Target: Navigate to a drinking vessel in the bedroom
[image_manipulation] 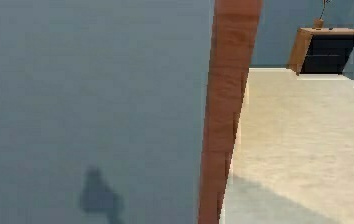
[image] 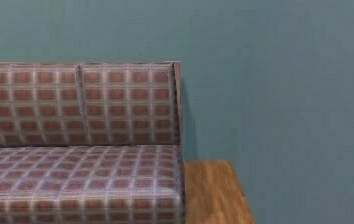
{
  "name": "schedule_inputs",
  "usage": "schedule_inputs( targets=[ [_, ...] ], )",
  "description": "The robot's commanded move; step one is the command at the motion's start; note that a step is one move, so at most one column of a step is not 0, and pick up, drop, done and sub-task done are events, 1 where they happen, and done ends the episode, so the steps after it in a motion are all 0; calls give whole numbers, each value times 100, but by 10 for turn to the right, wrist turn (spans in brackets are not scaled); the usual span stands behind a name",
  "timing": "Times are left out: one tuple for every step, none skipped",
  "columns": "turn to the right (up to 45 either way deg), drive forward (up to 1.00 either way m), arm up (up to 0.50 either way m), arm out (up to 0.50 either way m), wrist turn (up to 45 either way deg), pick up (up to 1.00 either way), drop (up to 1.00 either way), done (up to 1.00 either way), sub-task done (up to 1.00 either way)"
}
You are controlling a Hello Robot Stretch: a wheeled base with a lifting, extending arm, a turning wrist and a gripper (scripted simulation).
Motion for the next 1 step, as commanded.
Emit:
schedule_inputs(
  targets=[
    [450,0,0,0,0,0,0,0,0]
  ],
)
